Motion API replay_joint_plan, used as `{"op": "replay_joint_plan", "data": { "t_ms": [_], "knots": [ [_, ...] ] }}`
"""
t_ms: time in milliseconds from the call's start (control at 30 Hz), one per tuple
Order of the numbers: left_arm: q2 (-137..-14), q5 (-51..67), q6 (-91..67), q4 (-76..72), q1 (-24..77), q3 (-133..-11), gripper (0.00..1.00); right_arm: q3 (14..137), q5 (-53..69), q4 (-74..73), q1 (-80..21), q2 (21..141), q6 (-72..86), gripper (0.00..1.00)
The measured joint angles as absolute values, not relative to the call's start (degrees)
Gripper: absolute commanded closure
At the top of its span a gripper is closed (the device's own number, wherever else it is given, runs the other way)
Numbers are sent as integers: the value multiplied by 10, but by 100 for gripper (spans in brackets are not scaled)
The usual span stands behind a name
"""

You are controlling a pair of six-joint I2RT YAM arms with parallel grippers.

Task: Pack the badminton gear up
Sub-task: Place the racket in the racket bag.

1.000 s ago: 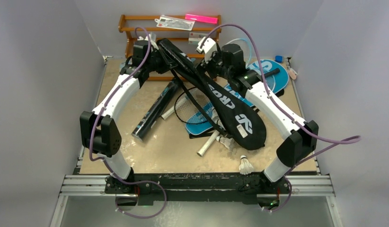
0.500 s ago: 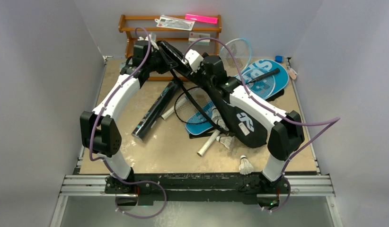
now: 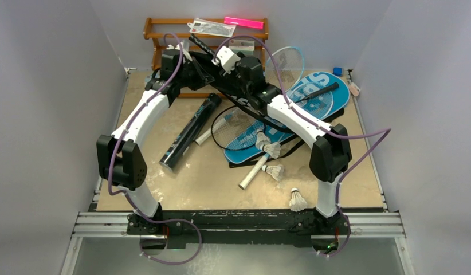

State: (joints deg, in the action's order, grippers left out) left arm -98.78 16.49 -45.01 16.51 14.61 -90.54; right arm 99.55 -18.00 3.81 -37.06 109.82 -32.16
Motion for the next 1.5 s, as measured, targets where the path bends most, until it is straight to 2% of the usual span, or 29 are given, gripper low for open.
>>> {"op": "replay_joint_plan", "data": {
  "t_ms": [233,467,667,733,933,967,1067,1133,1400,1467,1500],
  "knots": [
    [-987,164,-439,193,138,-905,100,1011,-97,14,-368,1108,-319,36],
    [-987,170,-439,208,118,-913,100,940,-23,3,-368,1041,-304,29],
    [-986,178,-439,208,112,-914,100,931,52,-21,-357,1001,-269,23],
    [-985,179,-439,207,112,-914,100,940,88,-41,-348,994,-251,27],
    [-970,199,-439,188,112,-899,100,1048,164,-79,-335,1023,-199,47],
    [-968,202,-439,185,112,-897,100,1067,171,-79,-335,1032,-193,48],
    [-963,211,-439,175,112,-895,100,1121,190,-80,-335,1066,-174,40],
    [-961,213,-439,172,112,-894,100,1133,190,-81,-336,1082,-169,41],
    [-953,223,-439,172,112,-894,100,1139,163,-117,-337,1131,-167,53],
    [-952,223,-439,173,112,-893,100,1139,159,-120,-337,1136,-167,63],
    [-952,223,-439,172,112,-893,100,1139,158,-120,-338,1136,-168,65]
  ]
}}
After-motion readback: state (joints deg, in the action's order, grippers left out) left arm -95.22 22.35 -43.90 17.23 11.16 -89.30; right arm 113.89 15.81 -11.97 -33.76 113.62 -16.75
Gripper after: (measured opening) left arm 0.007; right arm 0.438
